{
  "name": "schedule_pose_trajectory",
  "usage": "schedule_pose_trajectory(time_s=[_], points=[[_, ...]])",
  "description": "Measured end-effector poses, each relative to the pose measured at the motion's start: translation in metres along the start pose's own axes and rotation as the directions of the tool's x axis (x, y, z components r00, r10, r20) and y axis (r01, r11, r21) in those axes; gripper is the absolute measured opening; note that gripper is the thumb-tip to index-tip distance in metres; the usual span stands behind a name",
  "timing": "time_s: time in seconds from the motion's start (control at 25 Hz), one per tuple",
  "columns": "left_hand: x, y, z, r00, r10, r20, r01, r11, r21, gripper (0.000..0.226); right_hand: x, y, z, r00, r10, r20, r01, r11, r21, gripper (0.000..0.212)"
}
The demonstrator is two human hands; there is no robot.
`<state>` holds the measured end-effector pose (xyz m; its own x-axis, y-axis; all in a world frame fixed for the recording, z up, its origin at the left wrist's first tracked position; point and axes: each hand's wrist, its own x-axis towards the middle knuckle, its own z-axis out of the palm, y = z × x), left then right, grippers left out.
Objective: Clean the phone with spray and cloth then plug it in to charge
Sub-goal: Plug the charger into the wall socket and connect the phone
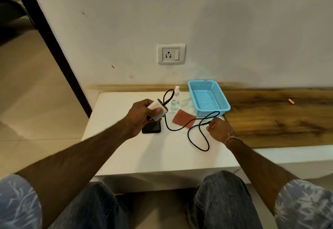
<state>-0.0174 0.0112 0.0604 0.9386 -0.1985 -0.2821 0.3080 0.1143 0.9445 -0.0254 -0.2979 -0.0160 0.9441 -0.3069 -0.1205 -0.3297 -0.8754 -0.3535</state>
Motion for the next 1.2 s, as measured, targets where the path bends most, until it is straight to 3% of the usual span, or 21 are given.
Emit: schedule_pose_trajectory(time_s=[0.08, 0.16, 0.24, 0.28, 0.36, 0.44, 0.52, 0.64, 0.76, 0.88, 1.0, 1.2], points=[[0.000, 0.007, -0.004, 1.000, 0.022, -0.008, -0.022, 0.998, 0.065, 0.016, -0.001, -0.013, -0.010, 0.987, 0.045, -0.152, -0.045, 0.999, 0.007, 0.014], [0.000, 0.018, -0.006, 0.999, 0.052, 0.007, -0.053, 0.987, 0.155, 0.018, -0.007, -0.040, -0.023, 0.936, 0.069, -0.346, -0.005, 0.983, 0.183, 0.014], [0.002, 0.030, -0.007, 0.997, 0.071, 0.016, -0.072, 0.965, 0.254, 0.020, -0.017, -0.075, -0.041, 0.872, -0.021, -0.489, 0.235, 0.895, 0.380, 0.014], [0.003, 0.036, -0.008, 0.997, 0.075, 0.027, -0.080, 0.948, 0.309, 0.021, -0.023, -0.093, -0.051, 0.838, -0.157, -0.523, 0.403, 0.824, 0.399, 0.014], [0.003, 0.049, -0.006, 0.995, 0.077, 0.059, -0.095, 0.895, 0.436, 0.027, -0.034, -0.125, -0.069, 0.735, -0.513, -0.443, 0.658, 0.698, 0.284, 0.021], [0.004, 0.061, -0.003, 0.994, 0.083, 0.078, -0.112, 0.823, 0.557, 0.038, -0.039, -0.147, -0.080, 0.693, -0.702, -0.167, 0.720, 0.658, 0.220, 0.038], [0.005, 0.072, 0.001, 0.995, 0.071, 0.063, -0.095, 0.764, 0.638, 0.048, -0.040, -0.162, -0.083, 0.708, -0.701, 0.083, 0.648, 0.691, 0.320, 0.046], [0.010, 0.084, 0.001, 0.999, 0.041, 0.025, -0.048, 0.780, 0.624, 0.052, -0.037, -0.169, -0.074, 0.798, -0.582, 0.159, 0.390, 0.699, 0.600, 0.042], [0.011, 0.078, -0.001, 0.992, 0.110, -0.057, -0.087, 0.948, 0.305, 0.056, -0.033, -0.171, -0.059, 0.908, -0.389, 0.155, 0.076, 0.518, 0.852, 0.032], [0.010, 0.058, 0.005, 0.972, 0.163, -0.171, -0.164, 0.986, 0.008, 0.055, -0.031, -0.182, -0.048, 0.950, -0.241, 0.198, -0.137, 0.246, 0.959, 0.035], [0.015, 0.041, 0.015, 0.953, 0.191, -0.233, -0.216, 0.973, -0.085, 0.053, -0.023, -0.194, -0.040, 0.975, -0.112, 0.194, -0.179, 0.128, 0.975, 0.039], [0.057, 0.049, 0.027, 0.929, 0.258, -0.267, -0.286, 0.955, -0.074, 0.052, 0.012, -0.215, -0.044, 0.999, 0.014, 0.046, -0.048, 0.199, 0.979, 0.034]])
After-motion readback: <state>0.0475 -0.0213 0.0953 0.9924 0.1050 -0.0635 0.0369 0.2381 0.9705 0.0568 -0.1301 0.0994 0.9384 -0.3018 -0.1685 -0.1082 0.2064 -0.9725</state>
